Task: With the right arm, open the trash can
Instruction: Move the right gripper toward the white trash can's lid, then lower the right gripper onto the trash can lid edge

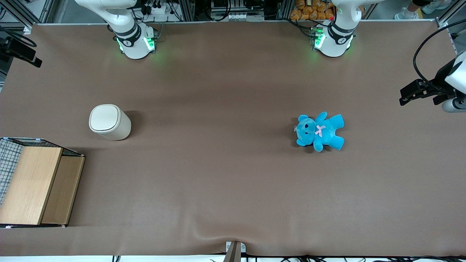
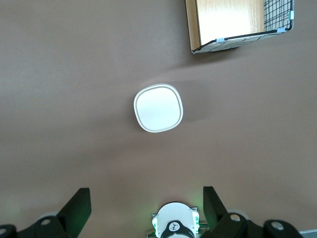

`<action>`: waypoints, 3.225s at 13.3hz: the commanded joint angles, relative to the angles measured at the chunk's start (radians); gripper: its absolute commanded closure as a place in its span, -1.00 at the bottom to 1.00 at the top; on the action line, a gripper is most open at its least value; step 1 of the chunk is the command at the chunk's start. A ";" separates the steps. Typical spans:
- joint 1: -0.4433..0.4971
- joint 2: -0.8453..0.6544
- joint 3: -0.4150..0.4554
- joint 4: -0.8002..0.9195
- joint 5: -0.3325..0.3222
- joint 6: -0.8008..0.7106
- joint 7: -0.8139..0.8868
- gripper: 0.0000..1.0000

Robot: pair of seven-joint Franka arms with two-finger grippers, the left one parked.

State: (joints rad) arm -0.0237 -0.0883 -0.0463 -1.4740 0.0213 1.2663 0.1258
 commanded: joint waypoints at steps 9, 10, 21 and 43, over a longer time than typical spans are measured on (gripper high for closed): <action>0.008 0.090 -0.001 0.005 -0.058 -0.004 0.000 -1.00; 0.005 0.117 -0.001 -0.006 -0.061 0.002 0.000 -1.00; -0.062 0.142 -0.006 -0.390 -0.075 0.301 -0.002 -1.00; -0.078 0.326 -0.003 -0.560 -0.063 0.579 -0.043 1.00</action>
State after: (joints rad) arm -0.1058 0.2288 -0.0485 -2.0292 -0.0391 1.8358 0.0907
